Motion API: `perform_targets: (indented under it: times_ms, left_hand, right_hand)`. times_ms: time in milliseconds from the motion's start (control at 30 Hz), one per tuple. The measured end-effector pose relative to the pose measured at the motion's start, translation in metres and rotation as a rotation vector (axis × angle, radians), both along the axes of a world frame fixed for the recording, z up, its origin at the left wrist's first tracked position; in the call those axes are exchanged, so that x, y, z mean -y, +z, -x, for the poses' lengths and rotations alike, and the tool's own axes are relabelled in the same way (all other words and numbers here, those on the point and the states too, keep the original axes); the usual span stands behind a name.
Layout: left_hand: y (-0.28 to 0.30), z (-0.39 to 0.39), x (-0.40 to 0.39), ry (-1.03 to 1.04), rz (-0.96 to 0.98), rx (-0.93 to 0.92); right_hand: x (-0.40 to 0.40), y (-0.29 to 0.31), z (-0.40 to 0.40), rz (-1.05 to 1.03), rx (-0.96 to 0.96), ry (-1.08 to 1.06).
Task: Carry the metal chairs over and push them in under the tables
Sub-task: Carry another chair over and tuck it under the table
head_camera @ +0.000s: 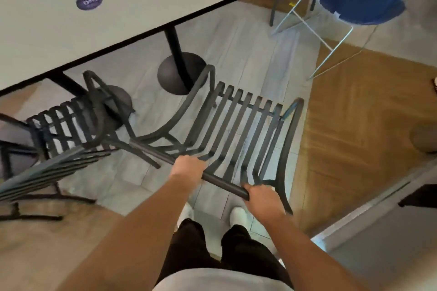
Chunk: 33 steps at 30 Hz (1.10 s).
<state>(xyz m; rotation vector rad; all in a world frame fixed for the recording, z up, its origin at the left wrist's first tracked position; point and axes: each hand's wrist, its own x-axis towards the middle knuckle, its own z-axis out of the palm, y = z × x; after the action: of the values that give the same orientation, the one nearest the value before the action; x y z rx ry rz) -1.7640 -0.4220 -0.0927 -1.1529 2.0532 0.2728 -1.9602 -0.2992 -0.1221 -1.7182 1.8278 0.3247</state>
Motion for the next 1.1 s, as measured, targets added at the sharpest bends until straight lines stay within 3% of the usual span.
perform_targets:
  times_ms: [200, 500, 1100]
  left_hand:
    - [-0.016, -0.019, -0.039, 0.203, -0.034, -0.045]
    - [-0.021, -0.052, -0.052, 0.449, -0.085, -0.183]
    - [-0.034, -0.036, 0.035, 0.521, -0.019, -0.231]
  right_hand:
    - [-0.001, 0.003, 0.005, -0.005, -0.080, 0.121]
    - [0.046, 0.006, 0.029, -0.019, -0.024, 0.309]
    - [0.188, 0.003, 0.066, -0.016, -0.060, 0.508]
